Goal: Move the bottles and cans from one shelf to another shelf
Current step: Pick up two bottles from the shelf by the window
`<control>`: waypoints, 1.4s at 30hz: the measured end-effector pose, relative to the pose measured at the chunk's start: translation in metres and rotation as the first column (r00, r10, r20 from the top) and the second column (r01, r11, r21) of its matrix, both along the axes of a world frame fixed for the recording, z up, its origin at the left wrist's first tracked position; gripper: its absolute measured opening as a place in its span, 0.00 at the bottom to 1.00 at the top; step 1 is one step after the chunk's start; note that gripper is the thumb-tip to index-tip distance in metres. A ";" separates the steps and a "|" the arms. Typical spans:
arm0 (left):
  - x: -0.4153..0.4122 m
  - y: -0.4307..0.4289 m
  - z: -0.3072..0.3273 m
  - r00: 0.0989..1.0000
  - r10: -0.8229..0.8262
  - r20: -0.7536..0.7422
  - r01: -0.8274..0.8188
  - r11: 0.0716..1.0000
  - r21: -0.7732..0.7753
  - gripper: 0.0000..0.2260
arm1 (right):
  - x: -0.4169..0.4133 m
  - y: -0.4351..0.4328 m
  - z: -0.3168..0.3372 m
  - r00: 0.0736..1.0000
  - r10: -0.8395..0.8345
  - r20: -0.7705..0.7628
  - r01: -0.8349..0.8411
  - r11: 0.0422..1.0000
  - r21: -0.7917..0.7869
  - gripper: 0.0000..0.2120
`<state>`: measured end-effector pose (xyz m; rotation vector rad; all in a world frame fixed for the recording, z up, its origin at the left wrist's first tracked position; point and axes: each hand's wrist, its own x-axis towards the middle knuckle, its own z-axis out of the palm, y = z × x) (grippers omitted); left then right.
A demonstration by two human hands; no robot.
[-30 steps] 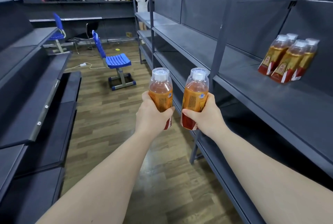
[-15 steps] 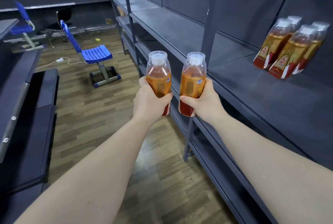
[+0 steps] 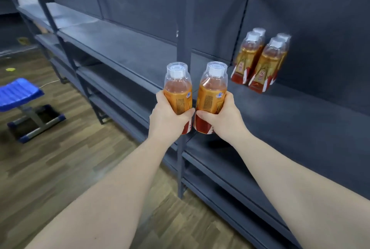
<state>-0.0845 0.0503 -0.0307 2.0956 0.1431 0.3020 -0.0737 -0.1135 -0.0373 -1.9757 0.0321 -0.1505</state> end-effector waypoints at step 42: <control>0.224 -0.141 -0.004 0.816 -0.578 -0.012 0.577 0.815 -0.062 0.34 | 0.122 -0.117 -0.010 0.802 -0.597 0.004 0.597 0.802 -0.028 0.40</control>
